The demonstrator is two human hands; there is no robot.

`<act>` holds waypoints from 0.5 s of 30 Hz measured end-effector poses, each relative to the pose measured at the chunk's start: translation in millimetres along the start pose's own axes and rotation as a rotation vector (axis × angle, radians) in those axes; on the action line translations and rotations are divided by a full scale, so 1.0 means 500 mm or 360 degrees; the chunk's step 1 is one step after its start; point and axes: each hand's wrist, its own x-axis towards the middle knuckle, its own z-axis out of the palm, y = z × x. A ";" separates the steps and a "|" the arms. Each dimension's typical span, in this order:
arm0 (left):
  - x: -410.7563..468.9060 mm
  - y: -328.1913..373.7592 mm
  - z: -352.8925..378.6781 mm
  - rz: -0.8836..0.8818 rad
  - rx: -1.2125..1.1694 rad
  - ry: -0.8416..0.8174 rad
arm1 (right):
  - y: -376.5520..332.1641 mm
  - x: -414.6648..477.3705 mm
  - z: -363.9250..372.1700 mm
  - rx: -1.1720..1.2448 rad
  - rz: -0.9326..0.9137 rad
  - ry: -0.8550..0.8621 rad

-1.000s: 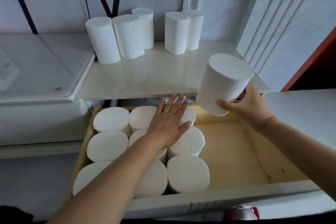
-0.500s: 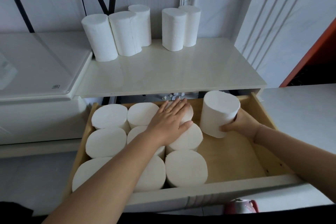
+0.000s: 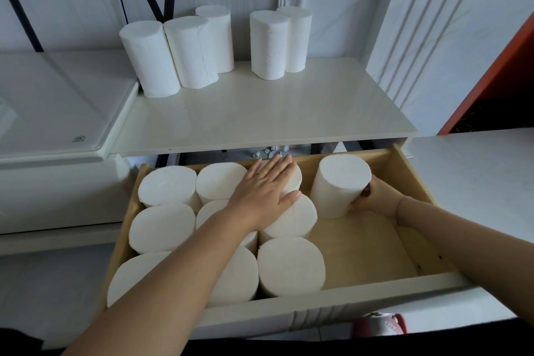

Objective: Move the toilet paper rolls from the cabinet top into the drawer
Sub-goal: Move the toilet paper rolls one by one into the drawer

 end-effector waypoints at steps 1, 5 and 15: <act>-0.001 0.001 -0.001 -0.0001 0.0001 -0.0001 | 0.001 0.001 -0.003 0.0009 0.0057 0.0013; 0.001 0.002 -0.001 0.0001 0.0014 -0.0009 | -0.015 -0.009 -0.024 0.0741 0.0624 -0.0087; 0.004 0.003 0.000 -0.0010 0.0002 -0.0007 | -0.060 -0.008 -0.017 0.0832 0.0680 -0.0217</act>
